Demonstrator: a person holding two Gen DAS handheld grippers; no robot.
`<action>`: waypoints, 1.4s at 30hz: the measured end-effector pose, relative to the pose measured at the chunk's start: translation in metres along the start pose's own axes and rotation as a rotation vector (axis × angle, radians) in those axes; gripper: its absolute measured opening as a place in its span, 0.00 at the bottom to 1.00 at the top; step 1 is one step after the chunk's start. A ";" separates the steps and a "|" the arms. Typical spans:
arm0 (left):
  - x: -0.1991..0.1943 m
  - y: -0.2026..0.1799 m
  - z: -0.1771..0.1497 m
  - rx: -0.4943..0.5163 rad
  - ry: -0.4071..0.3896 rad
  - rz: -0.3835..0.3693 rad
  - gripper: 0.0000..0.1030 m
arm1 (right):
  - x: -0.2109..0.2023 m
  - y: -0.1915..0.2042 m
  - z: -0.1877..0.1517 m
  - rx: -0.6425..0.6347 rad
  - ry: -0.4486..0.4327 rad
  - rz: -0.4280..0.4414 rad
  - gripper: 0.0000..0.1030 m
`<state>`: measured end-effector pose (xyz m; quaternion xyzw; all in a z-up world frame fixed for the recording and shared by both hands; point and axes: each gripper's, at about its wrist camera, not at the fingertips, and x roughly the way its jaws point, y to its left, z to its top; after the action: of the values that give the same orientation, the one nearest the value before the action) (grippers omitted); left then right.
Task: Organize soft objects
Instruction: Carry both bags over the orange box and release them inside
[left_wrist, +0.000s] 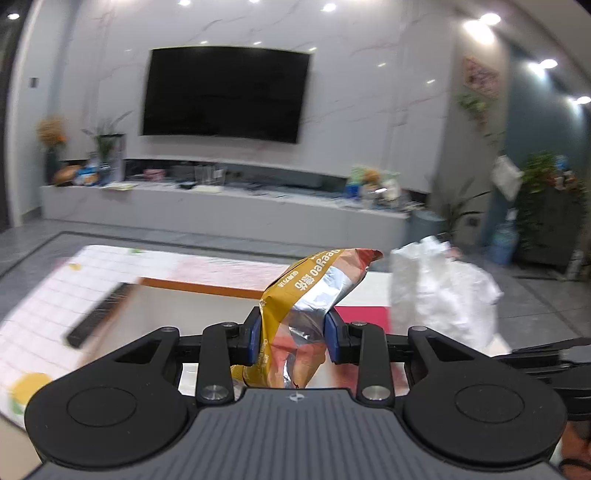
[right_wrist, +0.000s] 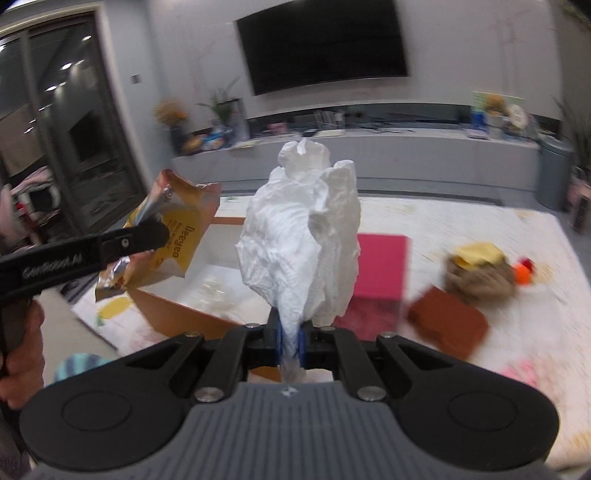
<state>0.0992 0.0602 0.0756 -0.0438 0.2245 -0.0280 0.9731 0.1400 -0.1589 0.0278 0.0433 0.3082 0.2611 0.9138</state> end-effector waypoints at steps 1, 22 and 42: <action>0.003 0.008 0.005 -0.003 0.010 0.026 0.37 | 0.006 0.007 0.006 -0.014 0.006 0.014 0.06; 0.113 0.100 -0.008 -0.220 0.307 -0.065 0.37 | 0.181 0.051 0.055 -0.135 0.355 -0.008 0.06; 0.180 0.093 -0.037 -0.335 0.569 -0.092 0.37 | 0.227 0.053 0.042 -0.327 0.564 -0.003 0.07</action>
<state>0.2476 0.1364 -0.0450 -0.2036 0.4867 -0.0455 0.8483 0.2938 0.0042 -0.0489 -0.1785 0.5032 0.3077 0.7875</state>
